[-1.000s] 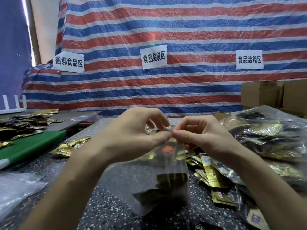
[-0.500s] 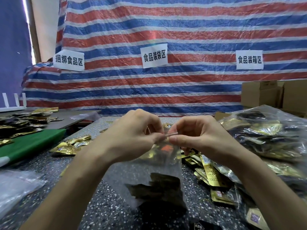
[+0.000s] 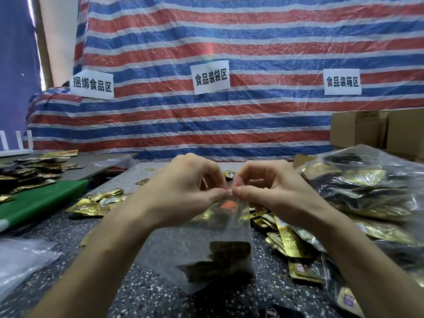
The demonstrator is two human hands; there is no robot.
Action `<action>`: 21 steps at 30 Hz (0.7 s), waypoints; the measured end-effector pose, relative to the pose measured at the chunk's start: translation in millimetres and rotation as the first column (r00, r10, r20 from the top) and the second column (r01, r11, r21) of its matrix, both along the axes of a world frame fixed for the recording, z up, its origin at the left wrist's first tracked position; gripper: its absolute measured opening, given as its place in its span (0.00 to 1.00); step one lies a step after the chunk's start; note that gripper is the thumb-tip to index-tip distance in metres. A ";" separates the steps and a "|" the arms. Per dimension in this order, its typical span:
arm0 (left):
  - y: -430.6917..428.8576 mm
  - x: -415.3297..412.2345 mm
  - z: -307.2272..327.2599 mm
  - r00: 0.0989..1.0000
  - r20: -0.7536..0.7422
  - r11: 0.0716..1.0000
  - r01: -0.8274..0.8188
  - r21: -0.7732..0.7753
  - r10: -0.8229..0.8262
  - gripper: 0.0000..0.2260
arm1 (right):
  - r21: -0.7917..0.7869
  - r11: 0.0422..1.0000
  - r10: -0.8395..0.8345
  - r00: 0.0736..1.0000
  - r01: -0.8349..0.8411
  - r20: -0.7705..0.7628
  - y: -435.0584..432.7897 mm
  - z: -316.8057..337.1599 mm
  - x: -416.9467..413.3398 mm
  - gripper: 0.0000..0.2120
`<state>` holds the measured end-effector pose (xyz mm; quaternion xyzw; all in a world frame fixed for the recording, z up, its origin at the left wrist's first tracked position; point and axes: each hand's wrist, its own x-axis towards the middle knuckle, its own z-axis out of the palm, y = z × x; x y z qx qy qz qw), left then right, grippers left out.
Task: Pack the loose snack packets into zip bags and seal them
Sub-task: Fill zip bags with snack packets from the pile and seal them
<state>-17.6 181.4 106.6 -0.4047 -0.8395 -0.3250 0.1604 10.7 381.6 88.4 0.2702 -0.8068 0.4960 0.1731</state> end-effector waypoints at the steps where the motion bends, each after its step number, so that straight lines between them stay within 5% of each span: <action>1: 1.2 0.0 -0.5 1.000 -0.012 1.000 -0.010 0.002 0.010 0.04 | -0.006 1.000 0.002 1.000 -0.002 0.006 -0.4 0.0 -0.2 0.01; 9: 2.2 2.2 -0.8 0.996 -0.082 0.998 -0.042 0.041 0.046 0.05 | -0.030 0.997 0.072 0.996 -0.070 0.058 0.8 -2.8 -4.7 0.07; 14: 5.4 3.7 -0.4 1.000 -0.010 0.997 0.011 0.070 -0.011 0.02 | 0.003 0.999 0.033 0.999 -0.033 0.007 2.0 1.1 1.0 0.02; 21: -0.3 3.3 2.9 0.999 -0.026 0.997 -0.038 0.068 0.040 0.05 | -0.016 0.996 -0.083 0.996 0.083 -0.035 2.6 3.1 2.4 0.07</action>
